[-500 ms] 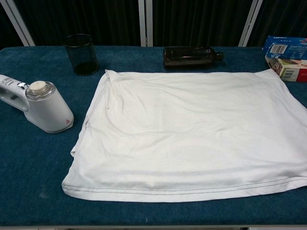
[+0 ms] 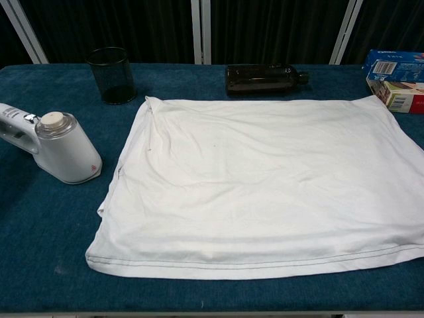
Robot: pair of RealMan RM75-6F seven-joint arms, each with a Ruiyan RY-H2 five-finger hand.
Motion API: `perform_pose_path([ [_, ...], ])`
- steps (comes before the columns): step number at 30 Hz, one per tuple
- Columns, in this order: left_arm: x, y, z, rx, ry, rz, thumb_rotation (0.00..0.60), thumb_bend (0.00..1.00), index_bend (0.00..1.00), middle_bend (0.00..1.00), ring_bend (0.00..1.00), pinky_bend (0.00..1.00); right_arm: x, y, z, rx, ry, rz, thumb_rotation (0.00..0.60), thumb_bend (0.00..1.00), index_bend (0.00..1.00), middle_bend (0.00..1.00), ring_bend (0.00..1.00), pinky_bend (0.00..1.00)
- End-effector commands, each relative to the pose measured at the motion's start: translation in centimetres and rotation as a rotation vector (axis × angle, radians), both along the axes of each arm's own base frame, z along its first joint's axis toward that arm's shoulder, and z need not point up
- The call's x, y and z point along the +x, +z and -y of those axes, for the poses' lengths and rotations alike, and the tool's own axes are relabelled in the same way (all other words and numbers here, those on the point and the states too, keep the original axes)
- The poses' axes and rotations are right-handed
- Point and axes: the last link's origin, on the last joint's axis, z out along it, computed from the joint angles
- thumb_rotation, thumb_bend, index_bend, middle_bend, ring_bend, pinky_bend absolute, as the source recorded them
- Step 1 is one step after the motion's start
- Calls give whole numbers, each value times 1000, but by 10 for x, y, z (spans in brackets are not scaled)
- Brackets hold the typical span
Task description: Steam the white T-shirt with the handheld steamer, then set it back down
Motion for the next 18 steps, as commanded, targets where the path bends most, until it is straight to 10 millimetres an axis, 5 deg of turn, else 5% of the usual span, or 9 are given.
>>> perform_pose_path([
  [1, 25, -14, -36, -82, -64, -76, 511, 51, 209, 202, 88, 0, -2, -2, 0, 9, -14, 0, 600, 184, 0, 0, 0, 31],
  [7, 42, -35, -64, -168, -96, -142, 494, 44, 224, 207, 96, 0, -6, -6, 2, 24, -43, 4, 600, 184, 0, 0, 0, 30],
  [18, 53, -62, -85, -247, -117, -258, 479, 44, 293, 280, 160, 0, -9, -8, 7, 28, -57, 0, 600, 184, 0, 0, 0, 30],
])
